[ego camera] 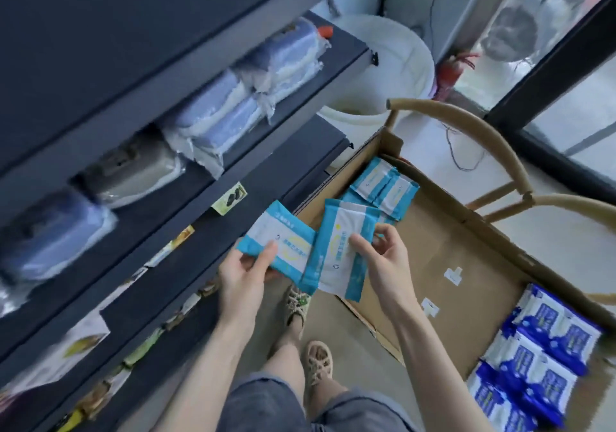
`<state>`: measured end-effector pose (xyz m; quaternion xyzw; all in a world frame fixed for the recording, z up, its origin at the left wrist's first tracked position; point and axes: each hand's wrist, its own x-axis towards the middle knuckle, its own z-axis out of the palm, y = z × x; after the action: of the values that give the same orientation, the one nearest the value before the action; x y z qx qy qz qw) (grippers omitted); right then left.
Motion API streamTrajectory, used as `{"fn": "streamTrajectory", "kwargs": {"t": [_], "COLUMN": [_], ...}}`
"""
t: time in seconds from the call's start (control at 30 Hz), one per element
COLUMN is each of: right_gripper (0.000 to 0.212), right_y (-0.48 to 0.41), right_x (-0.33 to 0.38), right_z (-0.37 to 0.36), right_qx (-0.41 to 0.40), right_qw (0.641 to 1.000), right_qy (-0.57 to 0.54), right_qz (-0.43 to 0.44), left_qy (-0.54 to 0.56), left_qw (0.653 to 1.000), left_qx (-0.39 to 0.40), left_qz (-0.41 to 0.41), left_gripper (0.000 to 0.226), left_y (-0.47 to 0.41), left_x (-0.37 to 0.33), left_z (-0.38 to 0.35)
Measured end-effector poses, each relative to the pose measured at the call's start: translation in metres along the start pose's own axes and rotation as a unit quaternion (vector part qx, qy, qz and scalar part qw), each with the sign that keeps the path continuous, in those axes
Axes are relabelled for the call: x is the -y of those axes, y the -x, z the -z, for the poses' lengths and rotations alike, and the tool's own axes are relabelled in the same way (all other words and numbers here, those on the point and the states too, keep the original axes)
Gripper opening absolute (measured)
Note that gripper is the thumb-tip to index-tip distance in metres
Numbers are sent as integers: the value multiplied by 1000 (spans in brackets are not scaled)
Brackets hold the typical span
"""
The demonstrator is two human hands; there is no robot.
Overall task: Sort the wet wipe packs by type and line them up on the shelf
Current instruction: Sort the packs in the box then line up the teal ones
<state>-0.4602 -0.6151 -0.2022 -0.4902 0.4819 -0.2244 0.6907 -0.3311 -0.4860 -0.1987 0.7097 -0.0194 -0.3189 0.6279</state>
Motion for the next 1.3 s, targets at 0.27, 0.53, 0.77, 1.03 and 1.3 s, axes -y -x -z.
{"fn": "streamTrajectory", "kwargs": {"t": [0.27,0.53,0.77,1.03,1.3], "right_gripper": [42,27,16,22,22], "right_y": [69,132,198,253,273], "right_x": [62,100,91,66,55], "right_z": [-85,-216,-342,-465,-537], "right_qx": [148,296,296,334,413], "right_qw": [985,941,932,919,889], "right_qy": [-18,7,-2,-17,32], "right_qz": [91,163,208,207,198], "left_qy": [38,66,54,41,26], "left_qw": [984,944,920,905,889], "left_qx": [-129,-219,-273,-324,-361], "left_qz": [-119,-239,-275,-272,-281], "left_gripper": [27,20,10,18,21], "left_y": [72,119,132,127,115], "left_x": [-56,-109,-134,-149,-154], "left_z": [107,237,371,509,592]}}
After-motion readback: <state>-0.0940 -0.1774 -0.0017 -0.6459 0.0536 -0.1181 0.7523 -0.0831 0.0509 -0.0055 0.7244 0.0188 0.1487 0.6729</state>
